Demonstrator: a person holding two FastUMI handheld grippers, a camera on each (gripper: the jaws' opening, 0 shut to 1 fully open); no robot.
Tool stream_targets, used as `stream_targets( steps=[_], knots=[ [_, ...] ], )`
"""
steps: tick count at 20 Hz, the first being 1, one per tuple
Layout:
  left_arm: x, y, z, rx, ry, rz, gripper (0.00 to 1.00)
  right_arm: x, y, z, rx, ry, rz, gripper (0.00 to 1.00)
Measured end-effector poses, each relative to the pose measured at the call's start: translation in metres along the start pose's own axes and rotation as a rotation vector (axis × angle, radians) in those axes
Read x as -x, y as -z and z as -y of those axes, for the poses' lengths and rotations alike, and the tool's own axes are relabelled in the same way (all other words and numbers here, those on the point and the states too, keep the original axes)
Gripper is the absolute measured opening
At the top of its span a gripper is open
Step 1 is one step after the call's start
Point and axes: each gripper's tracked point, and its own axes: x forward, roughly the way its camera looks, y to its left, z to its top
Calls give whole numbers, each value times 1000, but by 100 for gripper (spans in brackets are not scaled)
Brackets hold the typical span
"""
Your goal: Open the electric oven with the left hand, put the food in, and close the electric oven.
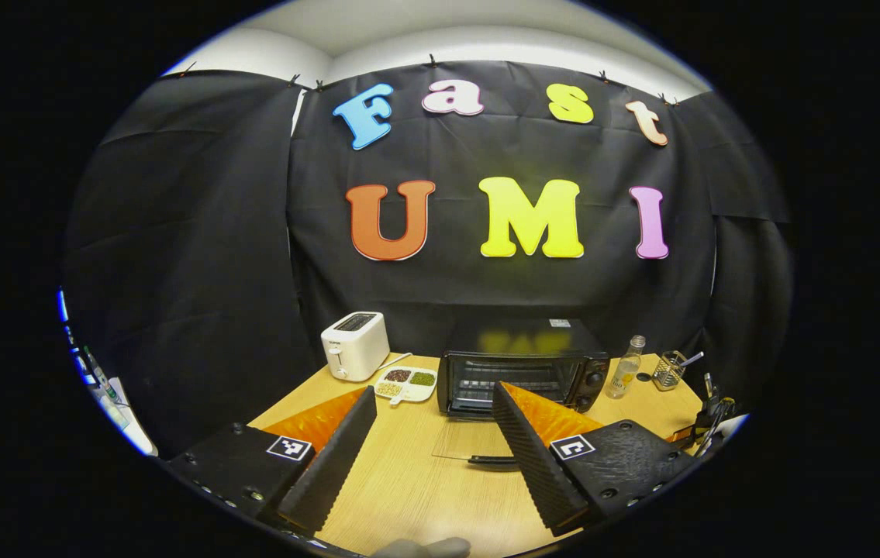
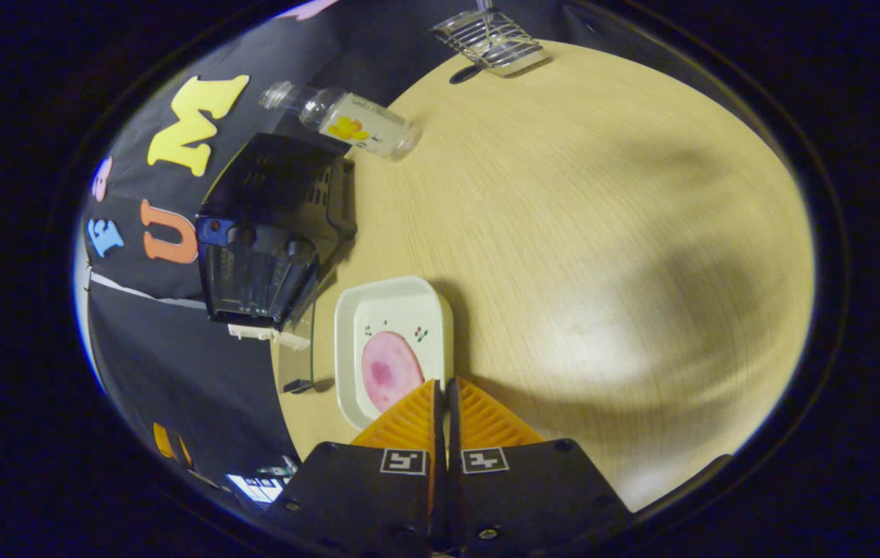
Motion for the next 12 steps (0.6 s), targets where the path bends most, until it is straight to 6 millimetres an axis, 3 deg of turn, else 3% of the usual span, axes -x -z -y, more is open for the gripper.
stream_targets(
  steps=[2, 3, 7, 8, 12],
  knots=[
    [1, -3, 4, -15, 12, 11, 96, 14, 0, -13, 7, -1, 54, 0],
    [0, -4, 6, -24, 19, 14, 96, 20, 0, -24, 6, -10, 81, 4],
    [-1, -7, 10, -49, 58, 21, 96, 35, 16, -76, -12, -71, 178, 0],
    [-1, -8, 10, -54, 67, 22, 100, 35, 23, -90, -24, -83, 194, 4],
    [-2, -8, 0, -86, 73, 19, 96, 7, 54, -148, -69, -116, 280, 4]
  ],
)
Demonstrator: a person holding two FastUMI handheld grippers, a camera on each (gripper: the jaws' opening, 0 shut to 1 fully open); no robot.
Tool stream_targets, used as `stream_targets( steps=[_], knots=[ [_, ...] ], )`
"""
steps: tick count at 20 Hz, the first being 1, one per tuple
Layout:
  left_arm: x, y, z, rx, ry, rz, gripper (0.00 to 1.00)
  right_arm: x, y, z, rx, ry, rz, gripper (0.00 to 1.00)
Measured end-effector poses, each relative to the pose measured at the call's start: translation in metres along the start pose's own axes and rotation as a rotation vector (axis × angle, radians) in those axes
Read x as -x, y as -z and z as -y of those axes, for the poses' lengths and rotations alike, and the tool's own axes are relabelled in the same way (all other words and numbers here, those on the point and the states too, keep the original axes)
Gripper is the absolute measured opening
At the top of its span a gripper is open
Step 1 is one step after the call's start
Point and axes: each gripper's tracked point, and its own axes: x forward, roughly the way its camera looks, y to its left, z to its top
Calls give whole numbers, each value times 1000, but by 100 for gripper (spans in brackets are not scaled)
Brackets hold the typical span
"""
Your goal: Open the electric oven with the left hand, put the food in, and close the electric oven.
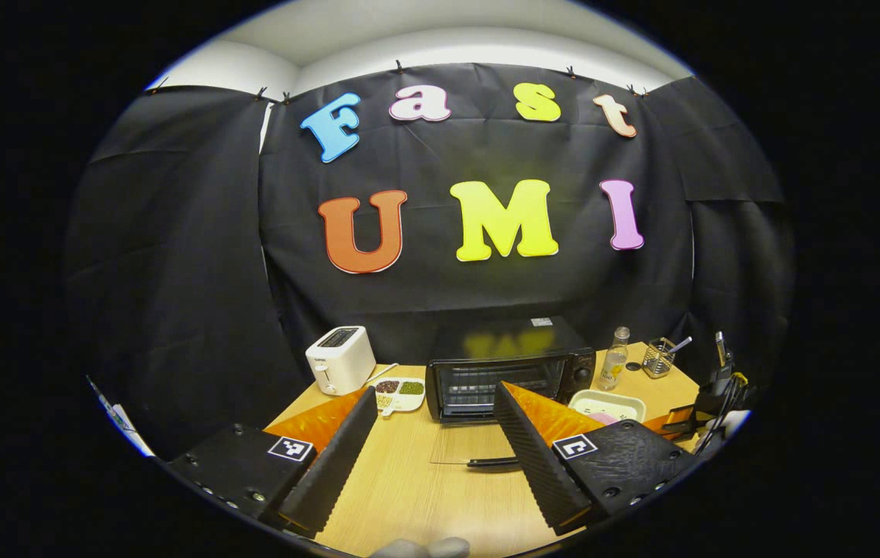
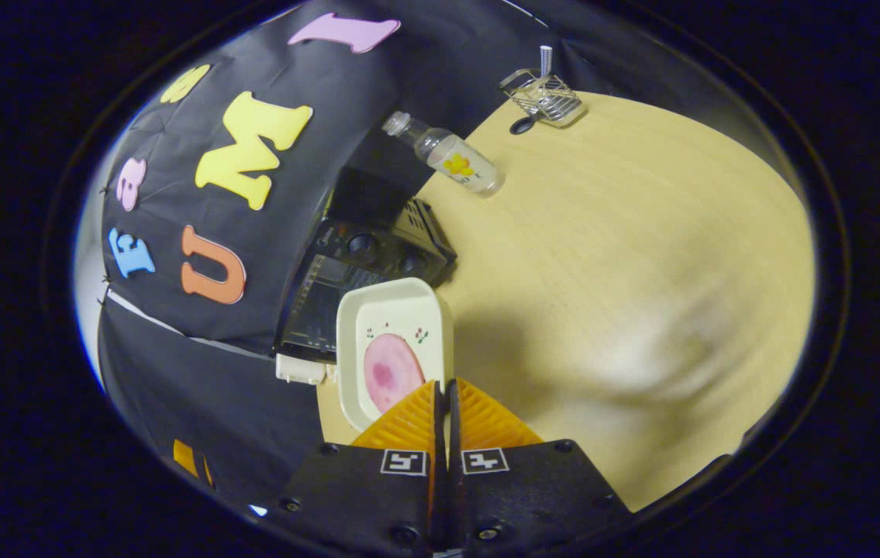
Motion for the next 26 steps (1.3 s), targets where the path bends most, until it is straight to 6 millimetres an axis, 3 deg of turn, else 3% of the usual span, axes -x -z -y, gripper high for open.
stream_targets(
  steps=[3, 5, 8, 11, 13, 16, 21, 23, 26],
  knots=[
    [-1, 5, -15, -12, -15, -9, 96, -32, 29, -32, -61, -21, 79, 4],
    [-6, 9, -24, -11, -30, -20, 96, -60, 46, -43, -53, 2, 131, 0],
    [-12, 13, -34, -12, -49, -26, 97, -99, 79, -57, -71, -13, 102, 4],
    [-17, 19, -36, -9, -57, -31, 97, -118, 92, -70, -74, -47, 83, 0],
    [-21, 22, -36, 1, -58, -32, 97, -130, 88, -77, -63, -56, 76, 4],
    [-27, 25, -38, 1, -73, -38, 97, -145, 72, -85, -72, -59, 74, 0],
    [-35, 33, -40, -8, -103, -62, 97, -174, 10, -95, -85, -75, 117, 0],
    [-35, 34, -41, -2, -118, -66, 97, -187, -8, -96, -82, -78, 115, 4],
    [-37, 40, -42, 8, -156, -84, 97, -203, -34, -101, -76, -103, 144, 0]
  ],
)
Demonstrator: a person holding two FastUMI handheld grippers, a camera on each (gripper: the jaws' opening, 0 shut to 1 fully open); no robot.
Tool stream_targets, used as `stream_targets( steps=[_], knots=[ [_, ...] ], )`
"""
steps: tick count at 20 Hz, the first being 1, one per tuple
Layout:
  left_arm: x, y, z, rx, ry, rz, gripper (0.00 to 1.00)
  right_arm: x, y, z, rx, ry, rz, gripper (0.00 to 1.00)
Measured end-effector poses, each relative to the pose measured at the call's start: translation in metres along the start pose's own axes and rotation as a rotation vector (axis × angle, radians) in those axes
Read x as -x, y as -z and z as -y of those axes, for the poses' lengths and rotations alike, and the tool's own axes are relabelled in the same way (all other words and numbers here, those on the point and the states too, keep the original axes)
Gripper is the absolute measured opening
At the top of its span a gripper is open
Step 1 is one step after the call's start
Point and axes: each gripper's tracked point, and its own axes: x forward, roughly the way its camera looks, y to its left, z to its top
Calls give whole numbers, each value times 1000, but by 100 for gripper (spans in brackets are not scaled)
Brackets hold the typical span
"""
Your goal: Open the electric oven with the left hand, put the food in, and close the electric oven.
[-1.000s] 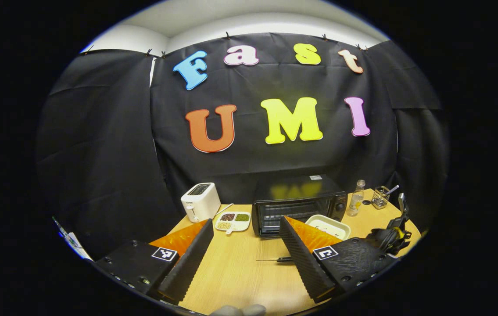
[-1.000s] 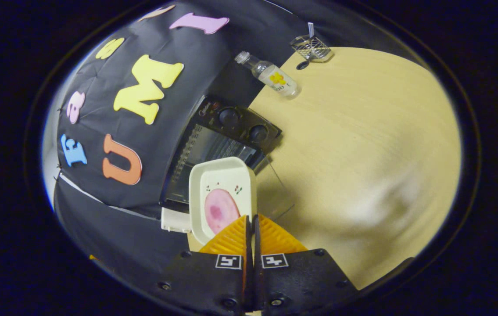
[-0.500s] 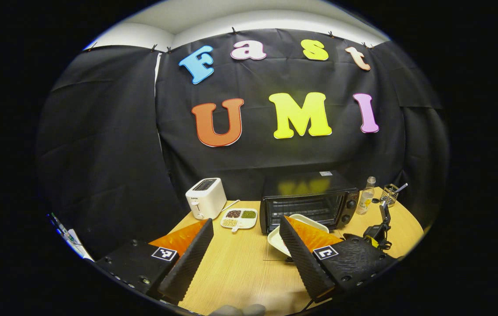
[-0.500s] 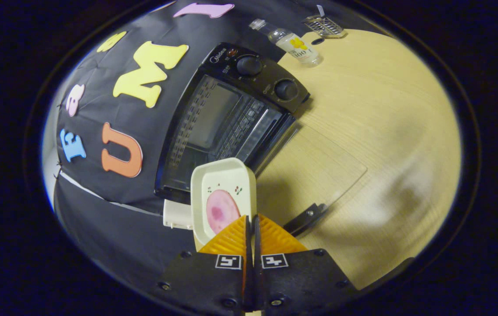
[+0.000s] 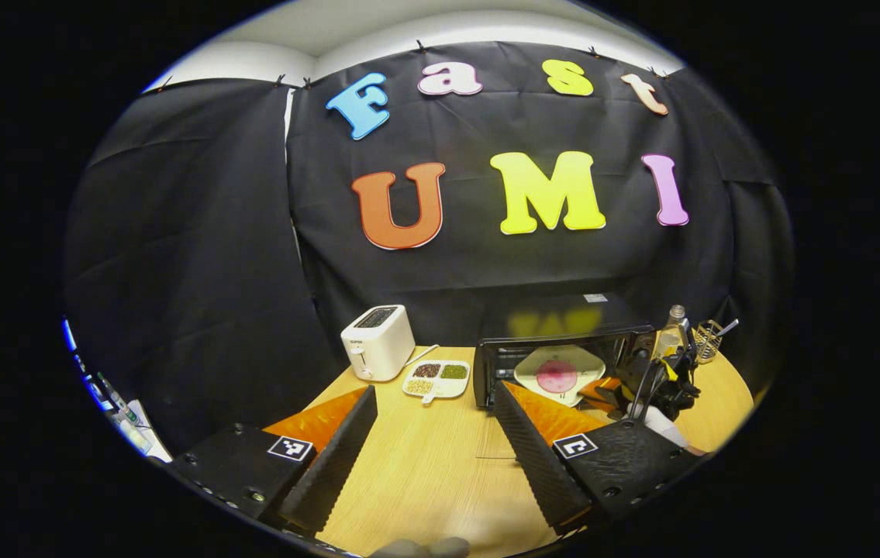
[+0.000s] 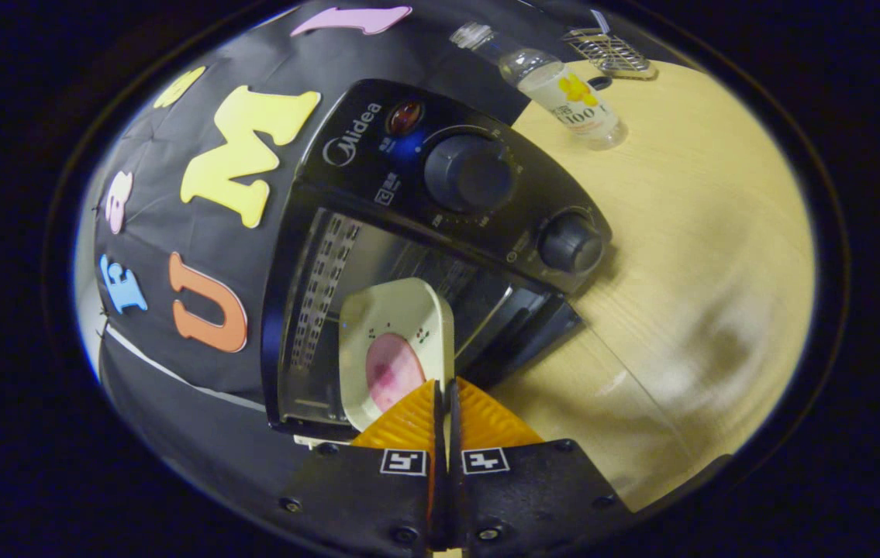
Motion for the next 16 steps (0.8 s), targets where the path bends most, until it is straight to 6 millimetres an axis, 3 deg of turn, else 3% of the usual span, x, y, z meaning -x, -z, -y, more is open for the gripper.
stream_targets(
  steps=[4, 5, 6, 9, 13, 16],
  knots=[
    [0, 3, 2, 8, -35, -18, 97, -22, -12, -3, 24, -15, 5, 2],
    [0, 4, 3, 9, -41, -19, 97, -25, -13, -2, 32, -10, 4, 6],
    [0, 4, 3, 8, -45, -23, 97, -28, -16, -3, 38, -20, 9, 3],
    [1, 3, 5, 7, -53, -23, 97, -25, -19, -12, 62, -55, 11, 7],
    [1, -4, 10, 9, -35, -13, 97, 1, -28, -15, 158, -39, 17, 34],
    [1, -9, 12, 5, -12, 3, 97, 37, -37, -26, 293, -29, 39, 49]
  ],
)
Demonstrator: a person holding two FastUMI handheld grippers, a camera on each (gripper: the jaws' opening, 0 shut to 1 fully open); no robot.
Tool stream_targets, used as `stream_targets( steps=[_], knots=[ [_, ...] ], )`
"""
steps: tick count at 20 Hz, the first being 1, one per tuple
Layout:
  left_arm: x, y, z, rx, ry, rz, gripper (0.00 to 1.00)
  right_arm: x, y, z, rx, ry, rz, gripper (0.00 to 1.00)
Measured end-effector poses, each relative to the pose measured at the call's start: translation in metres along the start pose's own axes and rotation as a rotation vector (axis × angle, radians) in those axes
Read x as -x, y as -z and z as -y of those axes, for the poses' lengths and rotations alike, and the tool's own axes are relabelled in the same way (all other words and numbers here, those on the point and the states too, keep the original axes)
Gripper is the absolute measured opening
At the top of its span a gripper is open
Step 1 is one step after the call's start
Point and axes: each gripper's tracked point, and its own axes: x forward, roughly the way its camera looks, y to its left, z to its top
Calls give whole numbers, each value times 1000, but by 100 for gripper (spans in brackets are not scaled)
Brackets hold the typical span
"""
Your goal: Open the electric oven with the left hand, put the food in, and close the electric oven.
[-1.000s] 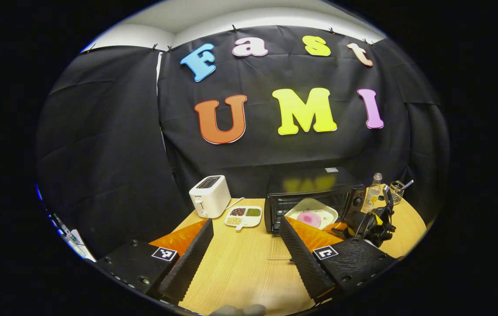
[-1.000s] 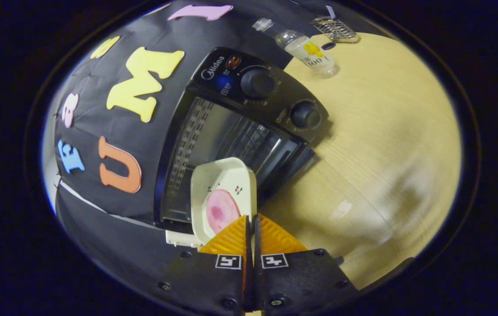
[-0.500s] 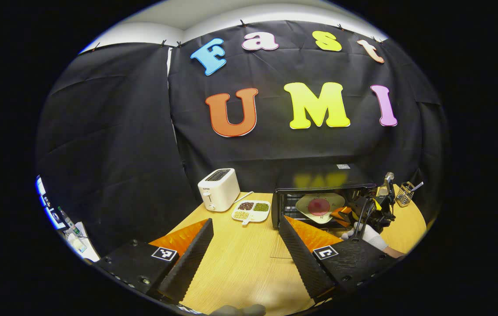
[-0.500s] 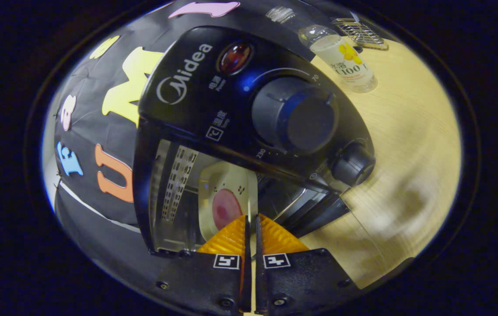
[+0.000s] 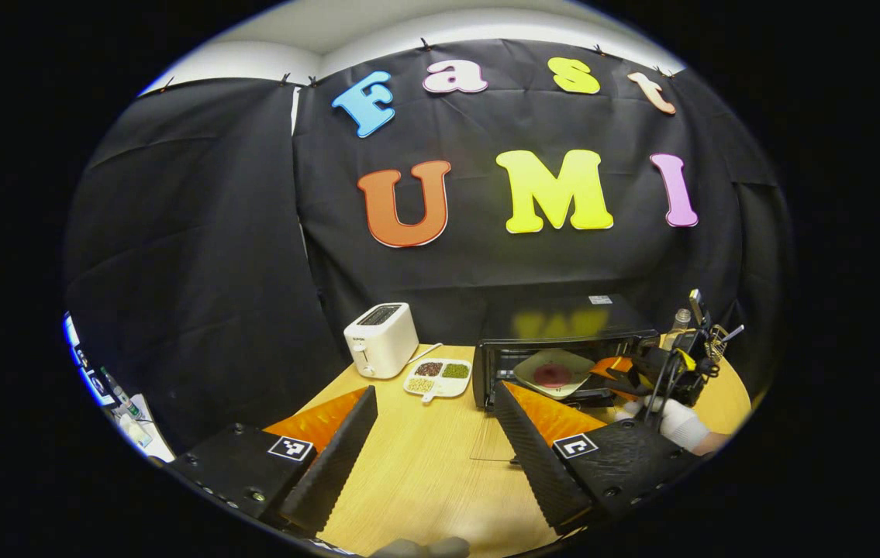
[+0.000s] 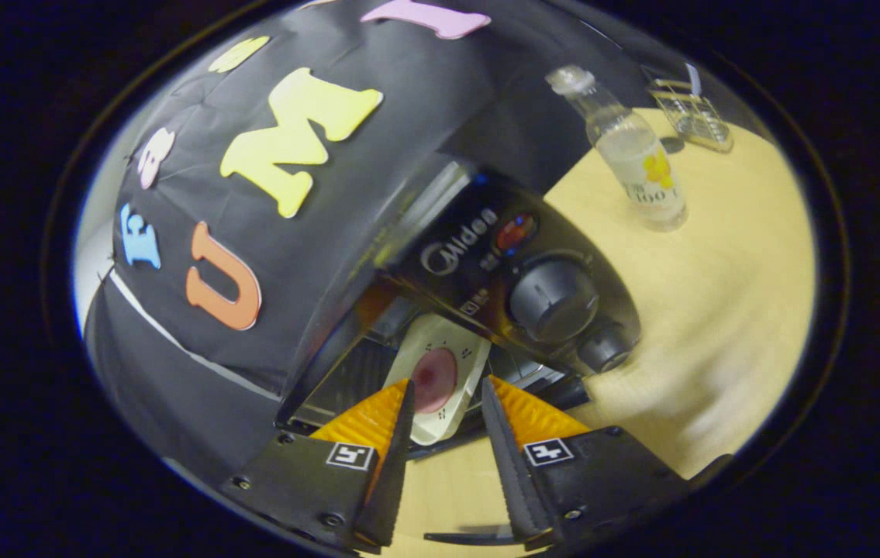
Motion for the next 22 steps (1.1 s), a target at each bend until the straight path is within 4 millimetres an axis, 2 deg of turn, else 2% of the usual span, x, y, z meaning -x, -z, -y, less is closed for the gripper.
stream_targets(
  steps=[2, 3, 5, 8, 9, 10, 12, 13, 14, 15, 16, 17, 18, 22],
  knots=[
    [2, -6, -1, 6, 13, 14, 97, 34, -9, -8, 103, -15, 9, 65],
    [3, -6, -4, 12, 12, 18, 97, 51, -12, -15, 165, -13, 12, 79],
    [9, -4, -3, 32, 34, 13, 97, 86, -27, -19, 272, 2, 56, 95],
    [17, -8, -5, 30, 71, 37, 96, 141, -43, -26, 423, 39, 114, 95],
    [18, -8, -3, 30, 91, 46, 97, 159, -46, -29, 473, 53, 128, 100],
    [21, -7, -2, 30, 112, 57, 96, 177, -47, -30, 525, 78, 139, 95],
    [25, -3, 0, 20, 147, 78, 97, 210, -53, -29, 638, 117, 191, 95],
    [27, 1, 5, 18, 170, 84, 97, 229, -56, -31, 695, 136, 215, 100],
    [28, 6, 9, 19, 192, 86, 97, 245, -56, -32, 740, 159, 231, 95],
    [29, 14, 15, 18, 217, 84, 97, 260, -54, -31, 772, 179, 245, 95],
    [29, 21, 20, 12, 232, 79, 97, 272, -55, -30, 792, 197, 259, 100],
    [29, 30, 25, 4, 250, 66, 96, 284, -55, -25, 801, 221, 271, 96],
    [28, 39, 30, 1, 265, 54, 96, 296, -54, -22, 800, 239, 277, 100],
    [24, 72, 59, -8, 320, -4, 97, 329, -60, -2, 779, 296, 286, 100]
  ],
)
